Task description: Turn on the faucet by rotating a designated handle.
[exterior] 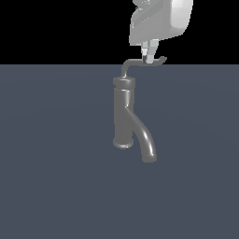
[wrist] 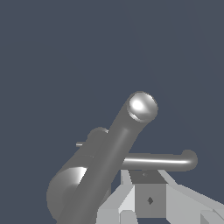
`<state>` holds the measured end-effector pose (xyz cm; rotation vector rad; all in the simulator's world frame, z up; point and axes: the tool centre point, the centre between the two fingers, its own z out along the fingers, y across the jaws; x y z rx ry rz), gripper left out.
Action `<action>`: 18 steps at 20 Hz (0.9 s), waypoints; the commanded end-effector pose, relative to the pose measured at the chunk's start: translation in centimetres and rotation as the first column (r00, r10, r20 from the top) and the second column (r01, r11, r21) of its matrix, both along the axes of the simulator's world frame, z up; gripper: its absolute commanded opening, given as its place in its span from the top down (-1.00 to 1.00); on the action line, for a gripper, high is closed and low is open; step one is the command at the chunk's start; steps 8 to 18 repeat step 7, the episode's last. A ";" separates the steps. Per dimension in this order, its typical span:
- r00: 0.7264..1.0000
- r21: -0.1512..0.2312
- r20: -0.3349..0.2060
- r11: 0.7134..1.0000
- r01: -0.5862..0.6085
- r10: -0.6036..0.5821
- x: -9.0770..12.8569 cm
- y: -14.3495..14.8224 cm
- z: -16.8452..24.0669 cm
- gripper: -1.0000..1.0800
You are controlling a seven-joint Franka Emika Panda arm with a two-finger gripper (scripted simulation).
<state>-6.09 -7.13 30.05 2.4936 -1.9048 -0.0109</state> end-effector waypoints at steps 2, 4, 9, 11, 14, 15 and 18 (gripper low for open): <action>0.999 -0.002 0.007 0.999 0.038 -0.038 1.0 -2.9 0.0 1.00; 0.999 -0.001 0.007 0.999 0.041 -0.041 1.6 -3.5 0.0 1.00; 0.999 -0.001 0.008 0.999 0.044 -0.044 2.1 -4.1 0.0 1.00; 0.999 -0.001 0.008 0.999 0.044 -0.044 2.1 -4.1 0.0 1.00; 0.999 -0.001 0.008 0.999 0.044 -0.044 2.1 -4.1 0.0 1.00; 0.999 -0.001 0.008 0.999 0.044 -0.044 2.1 -4.1 0.0 1.00; 0.999 -0.001 0.008 0.999 0.044 -0.044 2.1 -4.1 0.0 1.00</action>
